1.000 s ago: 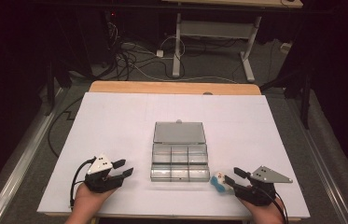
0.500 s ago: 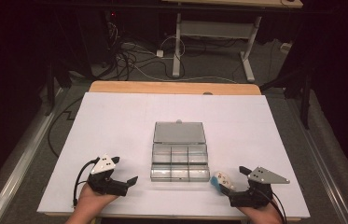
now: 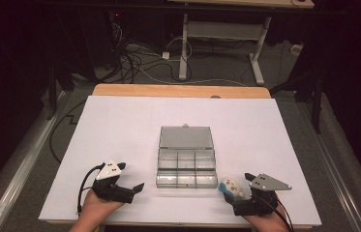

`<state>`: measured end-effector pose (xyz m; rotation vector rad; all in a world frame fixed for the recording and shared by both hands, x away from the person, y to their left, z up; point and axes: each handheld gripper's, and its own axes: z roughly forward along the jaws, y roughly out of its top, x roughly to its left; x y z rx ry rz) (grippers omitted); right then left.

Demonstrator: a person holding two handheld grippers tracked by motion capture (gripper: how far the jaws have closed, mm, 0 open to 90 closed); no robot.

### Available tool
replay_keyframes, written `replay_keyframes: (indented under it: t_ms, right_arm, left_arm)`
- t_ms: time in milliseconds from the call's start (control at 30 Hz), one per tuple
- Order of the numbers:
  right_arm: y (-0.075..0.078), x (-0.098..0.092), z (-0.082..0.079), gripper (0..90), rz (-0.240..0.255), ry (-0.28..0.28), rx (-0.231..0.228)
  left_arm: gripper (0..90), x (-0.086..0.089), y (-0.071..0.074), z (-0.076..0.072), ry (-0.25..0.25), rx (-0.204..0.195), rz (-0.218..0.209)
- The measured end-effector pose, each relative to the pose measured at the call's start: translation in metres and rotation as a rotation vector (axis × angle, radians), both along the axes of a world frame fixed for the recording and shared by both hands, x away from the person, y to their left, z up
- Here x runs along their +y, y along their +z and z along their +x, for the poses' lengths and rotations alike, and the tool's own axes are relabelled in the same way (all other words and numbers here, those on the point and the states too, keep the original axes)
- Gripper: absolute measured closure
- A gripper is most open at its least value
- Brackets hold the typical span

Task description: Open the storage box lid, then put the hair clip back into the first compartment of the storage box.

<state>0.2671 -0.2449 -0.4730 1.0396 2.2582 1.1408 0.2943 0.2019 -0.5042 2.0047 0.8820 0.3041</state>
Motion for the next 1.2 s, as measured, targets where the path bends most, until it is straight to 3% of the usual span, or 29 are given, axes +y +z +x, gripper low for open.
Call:
replay_keyframes:
  t_ms: [133,333,733,867,1200]
  right_arm:
    - [-0.003,0.005,0.003,3.7,-0.039,0.008,0.02]
    - [-0.006,0.008,0.006,11.3,-0.076,0.007,0.04]
    - [-0.014,0.016,0.007,36.6,-0.139,0.031,0.072]
    - [-0.014,0.014,0.007,44.4,-0.127,0.025,0.072]
    - [-0.013,0.014,0.007,49.2,-0.124,0.022,0.071]
  left_arm:
    - [0.0,0.003,-0.001,0.002,0.019,0.019,-0.032]
    - [0.0,0.003,-0.001,0.0,0.013,0.005,-0.028]
    - [0.0,0.004,-0.001,-0.002,0.008,-0.022,-0.042]
    - [0.0,0.005,-0.001,-0.003,0.006,-0.024,-0.049]
    - [0.0,0.005,-0.001,-0.003,0.003,-0.028,-0.049]
